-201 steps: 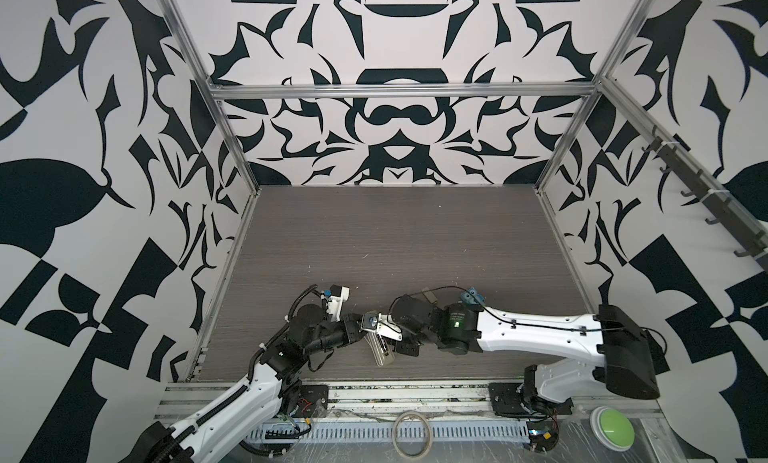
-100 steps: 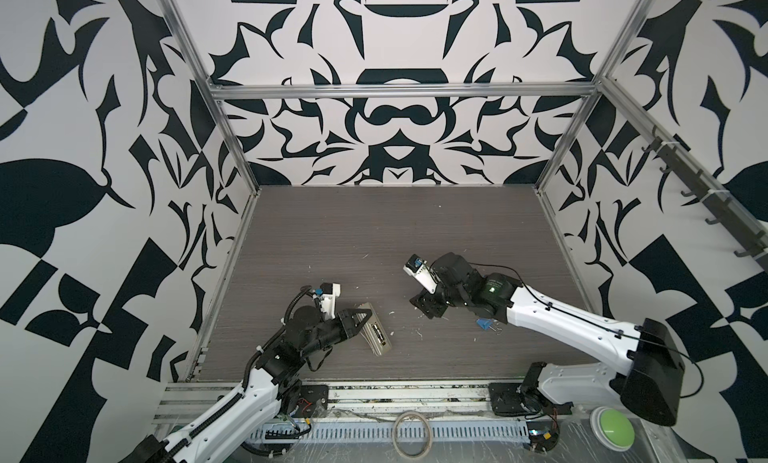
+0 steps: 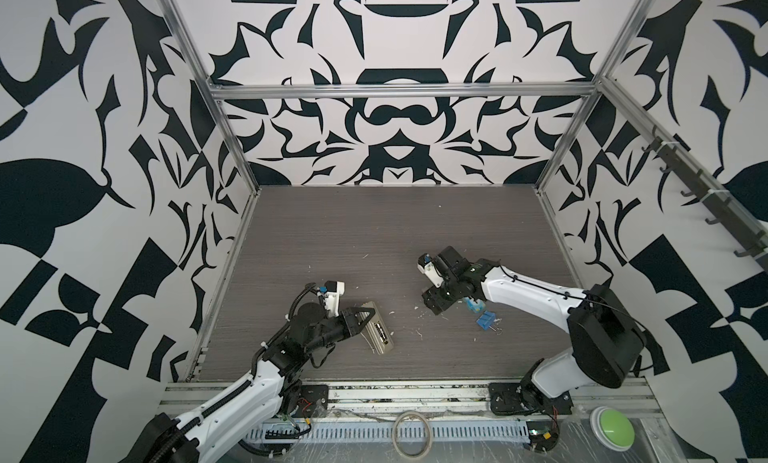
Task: Load the batteries into the remote control
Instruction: 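Lift the right gripper away from the remote toward the beige cover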
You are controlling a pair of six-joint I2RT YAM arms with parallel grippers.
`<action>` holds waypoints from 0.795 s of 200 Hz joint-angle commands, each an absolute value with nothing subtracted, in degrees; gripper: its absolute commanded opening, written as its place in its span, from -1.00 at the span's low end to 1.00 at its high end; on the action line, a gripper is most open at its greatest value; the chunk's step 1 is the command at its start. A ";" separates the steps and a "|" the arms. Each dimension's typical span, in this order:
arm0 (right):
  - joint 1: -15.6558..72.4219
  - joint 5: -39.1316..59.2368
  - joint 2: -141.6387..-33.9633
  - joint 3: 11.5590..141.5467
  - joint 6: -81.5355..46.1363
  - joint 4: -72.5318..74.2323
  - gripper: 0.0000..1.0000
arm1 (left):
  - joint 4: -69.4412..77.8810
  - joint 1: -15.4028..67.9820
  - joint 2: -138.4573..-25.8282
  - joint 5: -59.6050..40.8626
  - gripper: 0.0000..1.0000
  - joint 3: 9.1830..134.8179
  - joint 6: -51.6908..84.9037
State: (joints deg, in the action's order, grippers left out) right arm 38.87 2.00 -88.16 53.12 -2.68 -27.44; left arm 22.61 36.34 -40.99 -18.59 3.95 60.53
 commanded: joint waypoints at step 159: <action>37.88 4.91 -98.83 60.55 -4.22 -28.90 0.29 | 27.35 36.12 -41.38 -19.51 -1.00 5.08 58.30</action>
